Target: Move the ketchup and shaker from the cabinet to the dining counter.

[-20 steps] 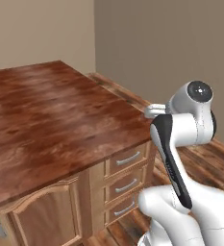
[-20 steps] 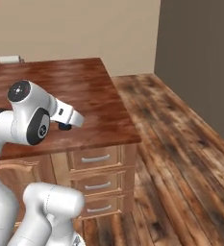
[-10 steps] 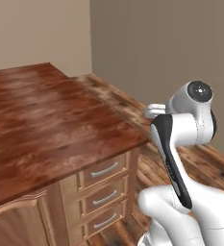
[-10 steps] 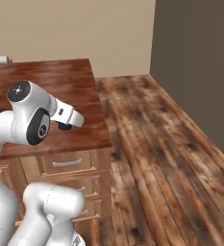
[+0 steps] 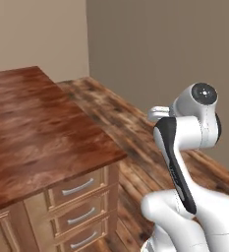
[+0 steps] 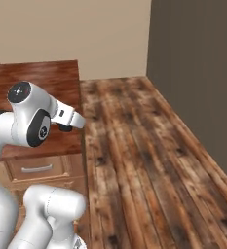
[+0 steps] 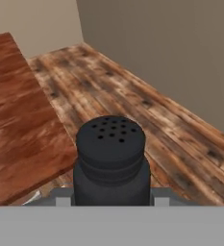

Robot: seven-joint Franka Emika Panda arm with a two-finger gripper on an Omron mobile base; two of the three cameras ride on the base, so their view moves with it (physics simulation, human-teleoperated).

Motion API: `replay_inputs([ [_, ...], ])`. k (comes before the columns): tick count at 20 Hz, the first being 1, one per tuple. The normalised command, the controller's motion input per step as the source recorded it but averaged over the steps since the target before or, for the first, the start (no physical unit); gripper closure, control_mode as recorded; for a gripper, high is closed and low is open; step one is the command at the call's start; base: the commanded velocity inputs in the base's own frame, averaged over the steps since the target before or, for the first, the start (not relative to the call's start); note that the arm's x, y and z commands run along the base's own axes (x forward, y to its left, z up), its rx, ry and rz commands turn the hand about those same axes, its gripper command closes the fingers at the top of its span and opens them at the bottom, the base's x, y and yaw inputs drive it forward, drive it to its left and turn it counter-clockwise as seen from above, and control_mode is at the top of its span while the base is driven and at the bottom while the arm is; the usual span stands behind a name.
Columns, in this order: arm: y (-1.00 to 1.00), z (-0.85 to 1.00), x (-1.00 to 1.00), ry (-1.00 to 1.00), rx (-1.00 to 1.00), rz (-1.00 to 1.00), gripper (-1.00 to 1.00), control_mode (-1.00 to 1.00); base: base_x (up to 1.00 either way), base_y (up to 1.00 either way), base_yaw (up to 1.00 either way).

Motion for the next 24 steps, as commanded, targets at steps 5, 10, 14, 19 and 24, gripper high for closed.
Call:
replay_inputs([
  [5, 0.00, 0.00, 0.00, 0.00, 0.00, 0.00, 1.00, 1.00, 0.50, -0.52, 0.03],
  [10, 0.00, 0.00, 0.00, 0.00, 0.00, 0.00, 1.00, 1.00, 0.59, -0.47, 0.03],
  [14, 0.00, 0.00, 0.00, 0.00, 0.00, 0.00, 1.00, 1.00, 0.62, -0.42, 0.05],
  [19, 0.00, 0.00, 0.00, 0.00, 0.00, 0.00, 1.00, 1.00, 0.68, -0.38, 0.07],
  [24, 0.00, 0.00, 0.00, 0.00, 0.00, 0.00, 1.00, 1.00, 0.74, -0.32, 0.11],
])
